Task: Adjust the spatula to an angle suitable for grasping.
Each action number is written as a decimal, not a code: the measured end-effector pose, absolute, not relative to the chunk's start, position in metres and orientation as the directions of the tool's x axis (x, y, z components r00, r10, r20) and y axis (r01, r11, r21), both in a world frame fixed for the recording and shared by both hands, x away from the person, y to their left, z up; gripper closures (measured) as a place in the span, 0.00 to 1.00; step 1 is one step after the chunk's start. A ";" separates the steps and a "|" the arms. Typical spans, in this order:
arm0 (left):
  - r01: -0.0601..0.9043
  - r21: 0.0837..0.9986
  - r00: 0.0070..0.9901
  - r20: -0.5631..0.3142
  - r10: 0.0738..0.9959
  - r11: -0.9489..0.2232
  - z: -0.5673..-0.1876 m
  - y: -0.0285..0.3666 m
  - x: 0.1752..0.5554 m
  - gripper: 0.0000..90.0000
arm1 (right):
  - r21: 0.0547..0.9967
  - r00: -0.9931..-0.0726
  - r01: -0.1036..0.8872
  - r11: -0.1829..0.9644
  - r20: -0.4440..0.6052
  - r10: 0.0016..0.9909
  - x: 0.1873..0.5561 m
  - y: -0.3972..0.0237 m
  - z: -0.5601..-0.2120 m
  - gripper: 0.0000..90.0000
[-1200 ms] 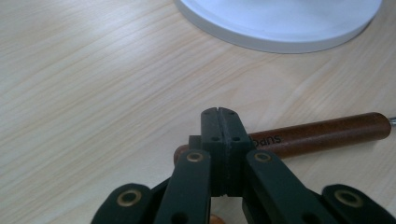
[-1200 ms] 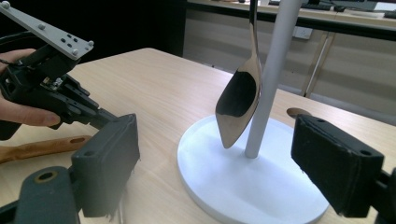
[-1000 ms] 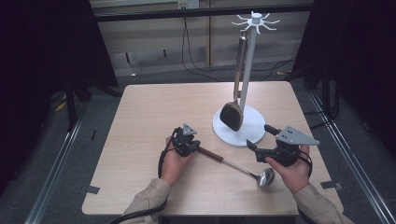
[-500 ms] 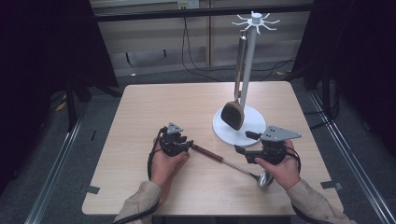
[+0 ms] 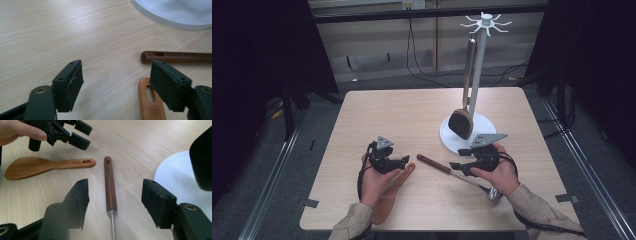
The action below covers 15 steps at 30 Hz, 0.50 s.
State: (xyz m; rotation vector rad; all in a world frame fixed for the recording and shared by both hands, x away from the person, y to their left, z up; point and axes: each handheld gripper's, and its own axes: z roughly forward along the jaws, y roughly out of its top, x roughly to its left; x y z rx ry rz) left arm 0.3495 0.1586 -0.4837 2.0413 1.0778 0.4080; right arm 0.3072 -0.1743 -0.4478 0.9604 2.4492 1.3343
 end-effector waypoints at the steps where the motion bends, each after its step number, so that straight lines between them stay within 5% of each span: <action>1: 0.557 0.757 0.587 -0.069 0.807 -0.341 -0.484 0.161 0.349 0.26 | 0.797 -0.771 0.460 0.390 0.141 0.621 0.309 -0.173 -0.449 0.44; 15: 0.590 0.743 0.546 -0.080 0.834 -0.315 -0.488 0.178 0.342 0.19 | 0.650 -0.803 0.523 0.552 0.157 0.575 0.321 -0.157 -0.458 0.65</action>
